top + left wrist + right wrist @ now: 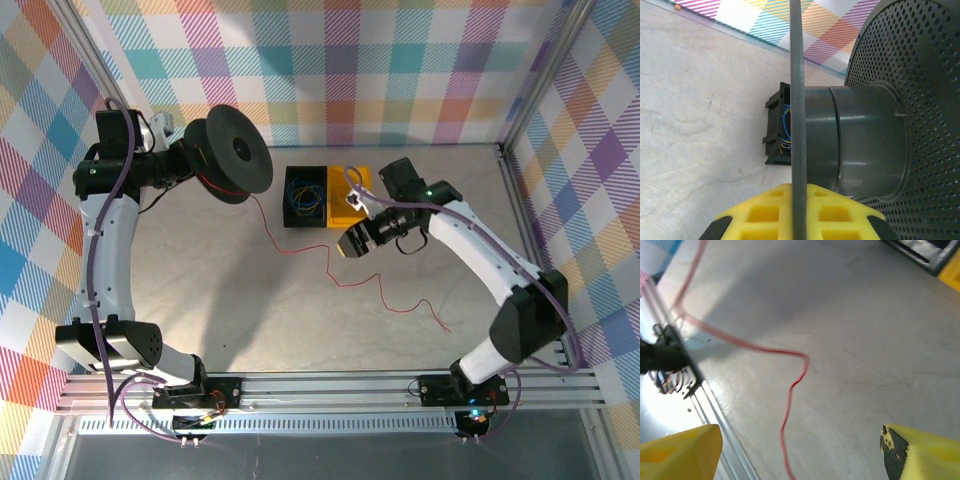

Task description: Wrap the cables

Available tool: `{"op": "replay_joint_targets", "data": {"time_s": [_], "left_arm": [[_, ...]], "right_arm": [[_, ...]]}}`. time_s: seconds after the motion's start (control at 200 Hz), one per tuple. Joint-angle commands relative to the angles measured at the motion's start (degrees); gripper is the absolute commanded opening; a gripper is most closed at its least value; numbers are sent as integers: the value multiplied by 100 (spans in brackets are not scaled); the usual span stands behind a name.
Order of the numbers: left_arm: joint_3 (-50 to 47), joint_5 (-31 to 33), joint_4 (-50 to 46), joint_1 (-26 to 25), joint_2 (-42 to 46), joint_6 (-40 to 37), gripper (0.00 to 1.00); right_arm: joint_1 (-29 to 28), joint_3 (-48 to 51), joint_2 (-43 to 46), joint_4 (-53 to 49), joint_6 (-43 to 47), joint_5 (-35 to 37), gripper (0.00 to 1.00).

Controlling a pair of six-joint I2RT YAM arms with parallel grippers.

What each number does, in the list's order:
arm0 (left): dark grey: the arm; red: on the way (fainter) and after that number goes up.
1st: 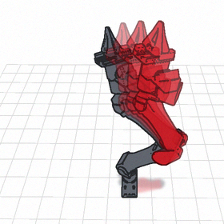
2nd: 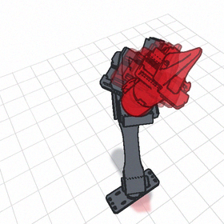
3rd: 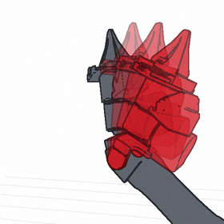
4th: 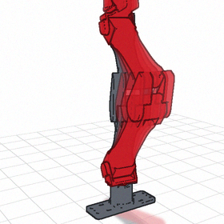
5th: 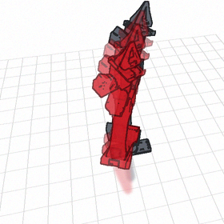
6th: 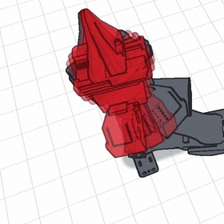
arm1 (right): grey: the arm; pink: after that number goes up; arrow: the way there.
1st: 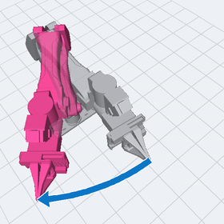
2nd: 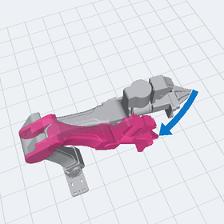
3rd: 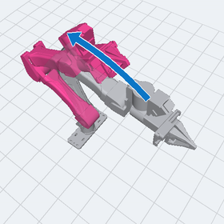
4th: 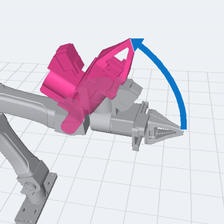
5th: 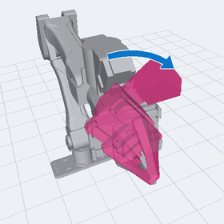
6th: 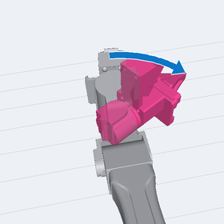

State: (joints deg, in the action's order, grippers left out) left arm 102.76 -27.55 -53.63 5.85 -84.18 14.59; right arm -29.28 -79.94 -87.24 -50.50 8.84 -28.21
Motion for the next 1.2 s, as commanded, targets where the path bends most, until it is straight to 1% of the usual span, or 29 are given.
{"op": "replay_joint_targets", "data": {"time_s": [0.0,0.06,0.16,0.42,0.55,0.725,0.84,0.955,1.06,1.105,1.195], "left_arm": [[120,-219,399,92,-10,106,0],[139,-244,406,90,-28,114,0],[148,-264,419,91,-28,122,0],[211,-296,415,92,-19,141,0],[319,-316,399,99,-49,158,0],[566,-418,379,109,-172,219,0],[663,-473,401,109,-221,263,0],[667,-488,398,105,-219,265,0],[656,-497,397,116,-213,264,0],[658,-506,403,122,-211,264,0],[675,-548,421,143,-213,289,0]], "right_arm": [[-111,600,182,52,725,-511,84],[-206,908,356,232,925,-484,85],[-262,1155,480,390,979,-461,86],[-509,1217,236,280,999,-74,88],[-613,1451,205,471,820,148,85],[-623,1601,188,568,646,453,78],[-623,1569,121,500,619,607,68],[-623,1488,30,430,585,752,50],[-623,1390,-104,327,597,832,38],[-623,1344,-161,273,609,843,33],[-623,1272,-220,227,632,904,27]]}}
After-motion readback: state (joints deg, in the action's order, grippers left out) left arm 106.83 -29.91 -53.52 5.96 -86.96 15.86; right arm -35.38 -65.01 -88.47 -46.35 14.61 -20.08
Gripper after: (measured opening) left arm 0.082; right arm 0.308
